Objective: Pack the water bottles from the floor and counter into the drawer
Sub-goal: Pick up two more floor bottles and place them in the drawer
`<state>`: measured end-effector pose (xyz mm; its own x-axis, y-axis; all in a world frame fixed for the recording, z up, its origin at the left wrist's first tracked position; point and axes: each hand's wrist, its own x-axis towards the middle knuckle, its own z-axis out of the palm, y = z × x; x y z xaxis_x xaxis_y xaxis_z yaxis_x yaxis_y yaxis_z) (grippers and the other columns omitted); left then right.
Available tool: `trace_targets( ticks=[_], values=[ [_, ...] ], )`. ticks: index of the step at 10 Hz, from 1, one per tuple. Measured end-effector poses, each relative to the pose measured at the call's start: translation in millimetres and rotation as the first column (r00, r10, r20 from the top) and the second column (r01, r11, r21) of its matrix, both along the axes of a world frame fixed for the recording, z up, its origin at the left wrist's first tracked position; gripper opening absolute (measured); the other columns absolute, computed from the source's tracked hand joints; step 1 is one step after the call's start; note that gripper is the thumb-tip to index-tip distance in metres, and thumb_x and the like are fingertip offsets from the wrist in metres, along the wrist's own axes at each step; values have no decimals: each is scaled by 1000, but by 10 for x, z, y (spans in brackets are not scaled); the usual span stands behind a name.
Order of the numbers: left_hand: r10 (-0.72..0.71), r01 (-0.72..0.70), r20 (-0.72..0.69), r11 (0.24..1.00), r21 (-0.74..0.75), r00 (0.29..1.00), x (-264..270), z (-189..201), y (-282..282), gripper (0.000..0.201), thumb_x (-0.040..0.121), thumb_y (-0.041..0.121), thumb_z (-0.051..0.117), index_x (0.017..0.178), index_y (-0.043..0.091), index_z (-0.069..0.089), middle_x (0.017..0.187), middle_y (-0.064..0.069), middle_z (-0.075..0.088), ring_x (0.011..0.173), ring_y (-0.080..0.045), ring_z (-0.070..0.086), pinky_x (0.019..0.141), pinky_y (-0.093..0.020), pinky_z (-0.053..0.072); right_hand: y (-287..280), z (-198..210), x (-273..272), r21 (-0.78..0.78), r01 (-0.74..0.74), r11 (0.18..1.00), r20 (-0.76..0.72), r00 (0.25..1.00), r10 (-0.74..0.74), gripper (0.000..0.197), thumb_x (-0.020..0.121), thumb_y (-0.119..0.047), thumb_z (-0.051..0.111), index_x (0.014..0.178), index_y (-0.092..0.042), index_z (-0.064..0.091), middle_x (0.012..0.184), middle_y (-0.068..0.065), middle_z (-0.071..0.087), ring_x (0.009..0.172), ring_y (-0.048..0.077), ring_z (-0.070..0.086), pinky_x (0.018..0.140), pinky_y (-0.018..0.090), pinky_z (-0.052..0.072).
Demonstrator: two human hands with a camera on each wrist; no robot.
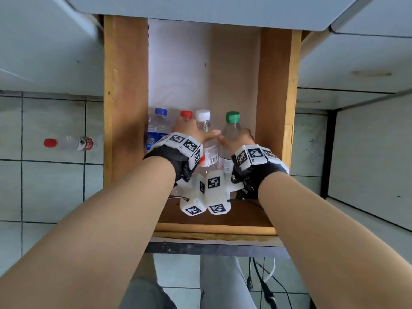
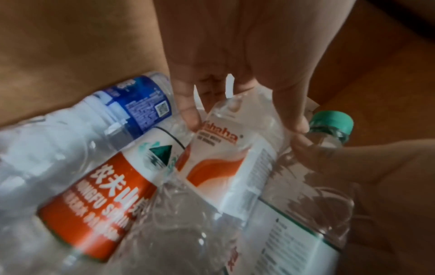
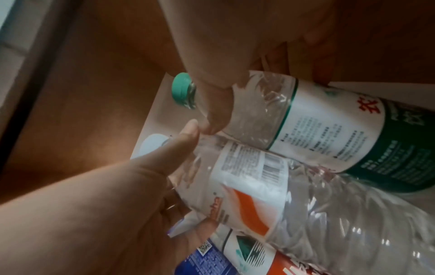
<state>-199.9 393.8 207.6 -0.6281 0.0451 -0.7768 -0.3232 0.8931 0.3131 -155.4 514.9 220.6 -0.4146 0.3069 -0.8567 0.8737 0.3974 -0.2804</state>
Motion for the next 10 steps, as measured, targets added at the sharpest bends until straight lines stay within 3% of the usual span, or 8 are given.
trace_targets(
  ticks=[1, 2, 3, 5, 6, 7, 8, 10],
  values=[
    [-62, 63, 41, 998, -17, 997, -29, -60, 7, 46, 78, 38, 67, 104, 1, 57, 89, -5, 57, 86, -23, 59, 81, -35, 51, 27, -258, 44, -71, -117, 991, -15, 993, 116, 60, 82, -29, 64, 133, -12, 37, 105, 7, 59, 99, 28, 58, 77, 30, 50],
    [-181, 181, 38, 983, -19, 983, 42, -89, -17, 49, 81, 22, 66, 125, 5, 53, 111, -10, 61, 105, -28, 60, 95, -37, 48, 14, -286, 118, -61, -217, 974, 133, 966, 223, 71, 86, -28, 56, 144, -15, 18, 137, 15, 47, 121, 32, 52, 99, 43, 46],
    [-170, 166, 78, 985, 54, 982, 168, -33, -30, 53, 84, 14, 61, 135, 10, 45, 125, -11, 59, 111, -26, 58, 95, -33, 48, -24, -270, 202, -77, -187, 979, 181, 963, 198, 79, 92, -23, 47, 148, -10, -9, 156, 16, 17, 140, 32, 28, 114, 43, 29],
    [85, -105, 74, 934, 342, 994, 182, 446, -284, 41, 91, 21, 52, 131, 10, 52, 131, -5, 57, 116, -18, 55, 89, -20, 38, -276, 57, 165, -18, -137, 990, -9, 991, 137, 53, 86, -17, 54, 137, -12, 39, 141, 15, 41, 117, 31, 53, 100, 35, 44],
    [287, -245, 6, 806, 539, 958, 133, 855, -640, 33, 90, 18, 54, 122, 12, 58, 121, -4, 64, 101, -9, 58, 87, -16, 45, -613, 381, 62, -66, -94, 993, -233, 969, 76, 38, 86, -16, 53, 124, -12, 52, 125, 9, 56, 108, 25, 58, 94, 35, 48],
    [491, -360, -8, 648, 671, 871, 140, 1195, -1226, 20, 86, 19, 57, 105, 20, 63, 97, 2, 70, 82, -5, 65, 81, -25, 51, -1104, 728, -40, -171, -115, 978, -394, 918, 39, 30, 85, -11, 54, 114, -8, 59, 99, 3, 59, 91, 18, 56, 92, 41, 49],
    [622, -443, -4, 562, 699, 783, 195, 1419, -1962, 20, 91, 15, 49, 106, 22, 61, 94, 7, 69, 76, -3, 64, 70, -20, 47, -1735, 976, -118, -229, -198, 953, -497, 865, 60, 23, 84, -8, 55, 106, -10, 63, 87, -1, 58, 83, 15, 55, 88, 39, 50],
    [806, -565, -64, 467, 680, 589, 415, 1581, -3458, 23, 90, 11, 48, 96, 28, 63, 78, 15, 71, 69, 0, 65, 66, -21, 46, -3058, 1127, -171, -298, -349, 888, -624, 776, 95, 25, 75, -7, 51, 82, -30, 58, 76, -15, 59, 71, 6, 54, 70, 22, 45]
  ],
)
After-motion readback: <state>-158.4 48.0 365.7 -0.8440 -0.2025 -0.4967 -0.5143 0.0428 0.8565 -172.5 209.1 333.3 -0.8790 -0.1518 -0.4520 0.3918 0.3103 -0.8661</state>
